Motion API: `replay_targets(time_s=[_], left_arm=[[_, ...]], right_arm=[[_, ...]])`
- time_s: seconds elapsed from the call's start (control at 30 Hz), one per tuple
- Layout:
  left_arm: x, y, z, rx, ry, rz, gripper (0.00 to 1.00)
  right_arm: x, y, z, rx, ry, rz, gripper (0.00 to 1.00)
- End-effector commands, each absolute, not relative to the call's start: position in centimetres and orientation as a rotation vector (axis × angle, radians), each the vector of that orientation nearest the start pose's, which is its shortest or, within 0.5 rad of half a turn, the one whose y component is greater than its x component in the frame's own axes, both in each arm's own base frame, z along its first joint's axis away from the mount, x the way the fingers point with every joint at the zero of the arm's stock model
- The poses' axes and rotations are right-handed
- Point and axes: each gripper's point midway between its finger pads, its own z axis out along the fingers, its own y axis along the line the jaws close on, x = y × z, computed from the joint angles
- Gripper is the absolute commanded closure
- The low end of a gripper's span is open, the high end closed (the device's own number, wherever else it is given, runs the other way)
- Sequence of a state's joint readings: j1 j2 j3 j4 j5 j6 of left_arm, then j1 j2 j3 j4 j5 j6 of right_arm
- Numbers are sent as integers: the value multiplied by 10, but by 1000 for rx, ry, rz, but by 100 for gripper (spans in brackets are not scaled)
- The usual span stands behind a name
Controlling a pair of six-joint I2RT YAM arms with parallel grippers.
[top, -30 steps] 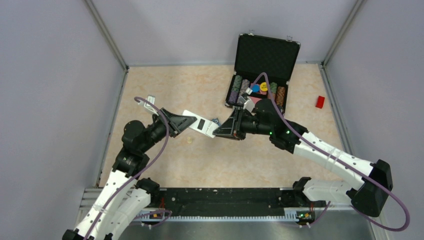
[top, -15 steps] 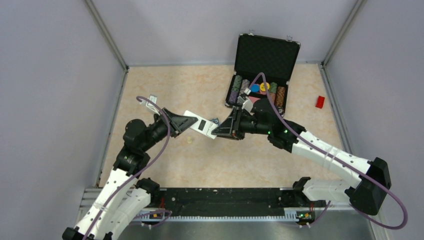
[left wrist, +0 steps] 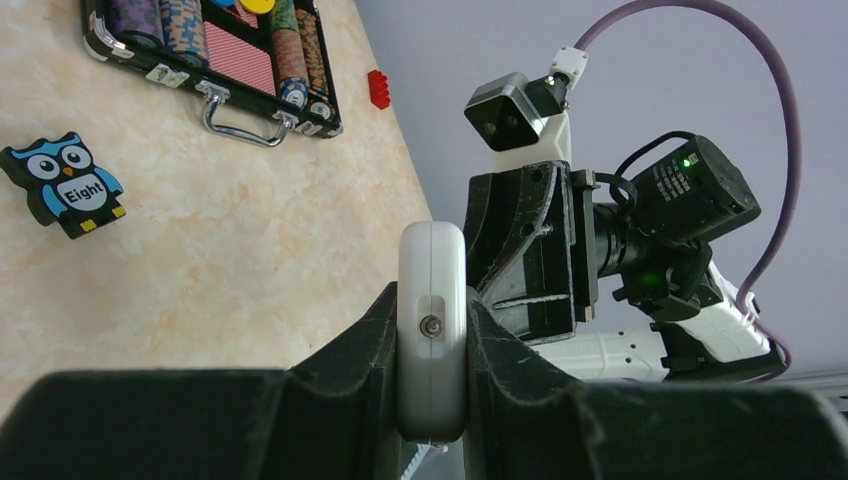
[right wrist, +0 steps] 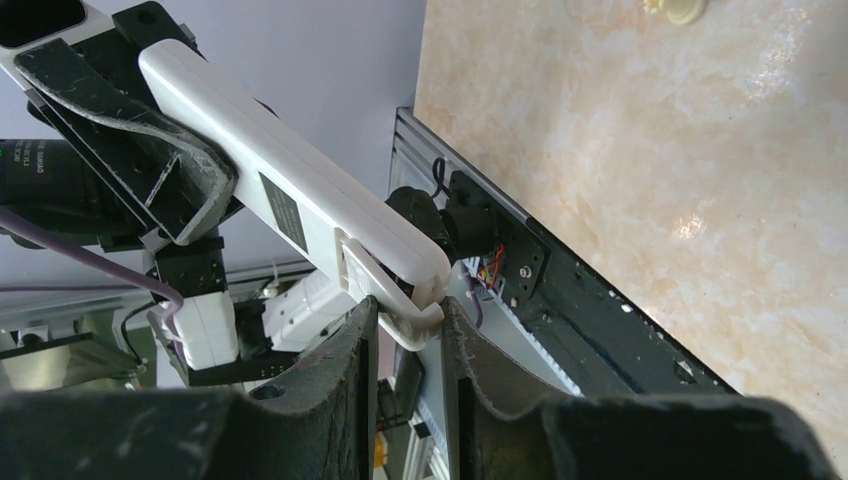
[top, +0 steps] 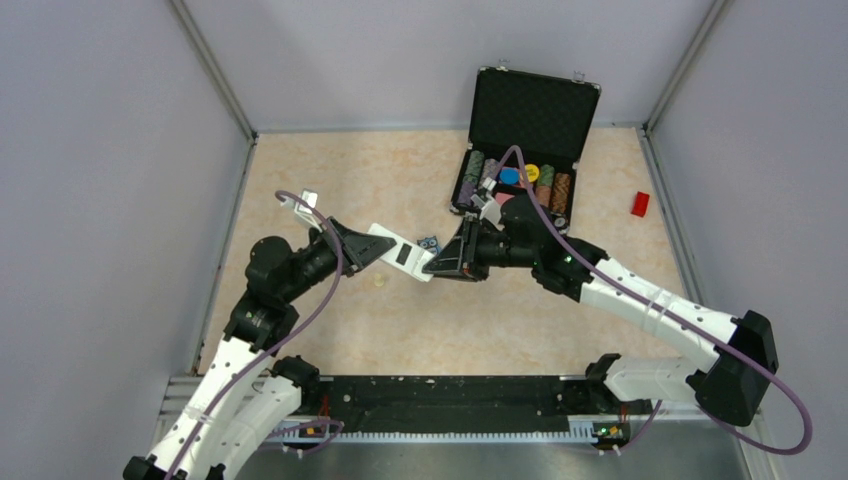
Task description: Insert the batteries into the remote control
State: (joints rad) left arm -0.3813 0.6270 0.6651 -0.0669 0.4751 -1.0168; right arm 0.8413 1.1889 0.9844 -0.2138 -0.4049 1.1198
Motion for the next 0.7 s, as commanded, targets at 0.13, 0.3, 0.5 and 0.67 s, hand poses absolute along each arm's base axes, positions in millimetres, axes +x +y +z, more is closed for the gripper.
replay_targets(time_s=[0.13, 0.3, 0.5, 0.67], left_arm=[[167, -219, 358, 77, 1698, -1606, 100], [163, -222, 362, 93, 1683, -1651, 100], [159, -223, 376, 42, 1627, -1775, 100], [155, -222, 391, -7, 1576, -1861, 100]], right_arm=[[181, 347, 264, -1, 2335, 1485, 100], [184, 350, 269, 8, 2304, 1508, 98], [185, 352, 267, 31, 2279, 1535, 95], [186, 352, 264, 43, 2270, 1537, 88]])
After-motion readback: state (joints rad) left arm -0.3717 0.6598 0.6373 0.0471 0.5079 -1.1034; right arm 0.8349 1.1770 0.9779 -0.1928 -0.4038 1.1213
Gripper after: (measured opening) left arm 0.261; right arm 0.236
